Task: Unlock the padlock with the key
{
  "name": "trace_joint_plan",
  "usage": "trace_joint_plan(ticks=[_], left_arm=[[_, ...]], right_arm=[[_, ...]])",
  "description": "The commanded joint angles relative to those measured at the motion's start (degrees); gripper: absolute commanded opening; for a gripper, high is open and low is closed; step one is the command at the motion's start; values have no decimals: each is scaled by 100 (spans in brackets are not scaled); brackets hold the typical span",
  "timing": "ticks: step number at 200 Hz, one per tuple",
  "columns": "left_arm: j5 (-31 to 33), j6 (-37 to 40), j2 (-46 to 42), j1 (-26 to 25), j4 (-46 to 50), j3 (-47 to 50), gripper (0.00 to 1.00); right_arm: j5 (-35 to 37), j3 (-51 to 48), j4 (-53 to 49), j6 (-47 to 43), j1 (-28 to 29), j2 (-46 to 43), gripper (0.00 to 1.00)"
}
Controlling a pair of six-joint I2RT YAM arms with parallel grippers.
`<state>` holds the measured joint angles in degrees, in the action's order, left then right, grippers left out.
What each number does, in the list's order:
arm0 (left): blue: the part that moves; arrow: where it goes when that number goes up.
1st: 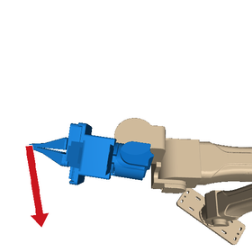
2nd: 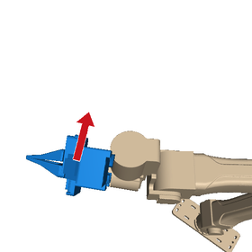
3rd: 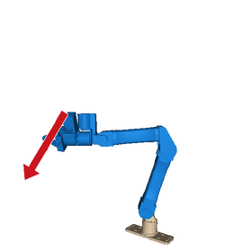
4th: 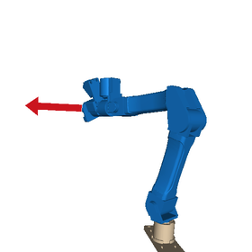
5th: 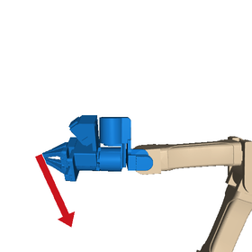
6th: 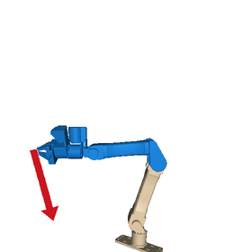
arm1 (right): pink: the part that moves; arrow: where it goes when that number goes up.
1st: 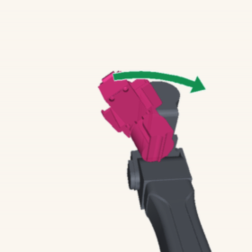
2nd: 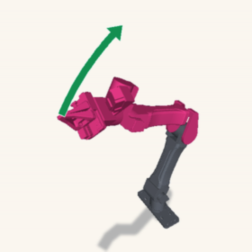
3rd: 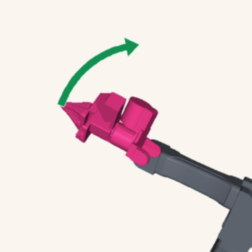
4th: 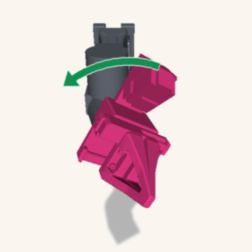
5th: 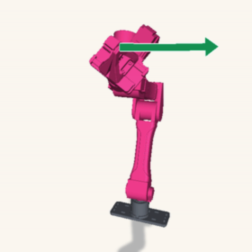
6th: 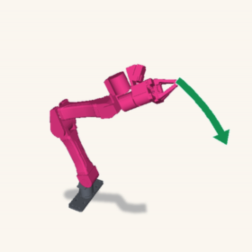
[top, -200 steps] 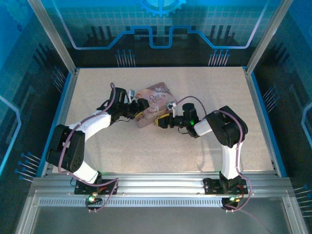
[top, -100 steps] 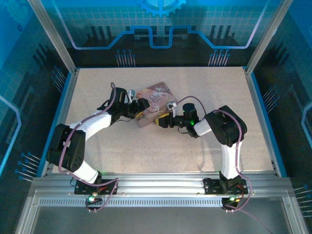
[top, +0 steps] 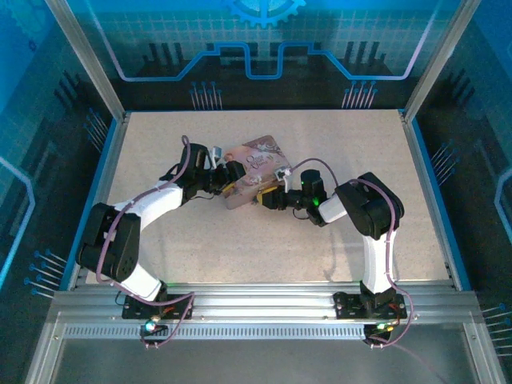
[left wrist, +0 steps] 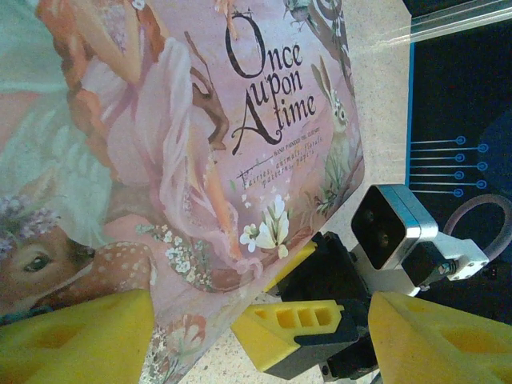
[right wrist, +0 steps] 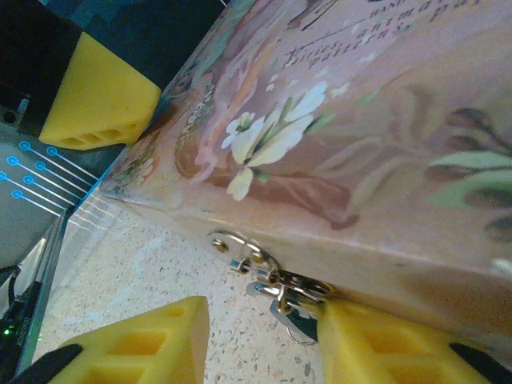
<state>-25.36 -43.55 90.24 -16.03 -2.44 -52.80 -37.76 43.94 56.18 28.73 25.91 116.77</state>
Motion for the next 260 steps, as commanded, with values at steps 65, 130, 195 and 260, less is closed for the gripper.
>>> trace_joint_plan(ticks=[65,130,195,260], left_arm=[[-62,-47,180,-67,-89,220,72],[-19,-110,47,-93,-223,552,72],[21,-141,22,-110,-267,681,72],[60,-248,-36,-224,-383,874,72]], right_arm=[[-109,187,148,142,15,76,17],[-4,33,155,192,-69,31,3],[96,-191,243,284,-209,-100,0],[142,-456,771,793,-393,-83,0]])
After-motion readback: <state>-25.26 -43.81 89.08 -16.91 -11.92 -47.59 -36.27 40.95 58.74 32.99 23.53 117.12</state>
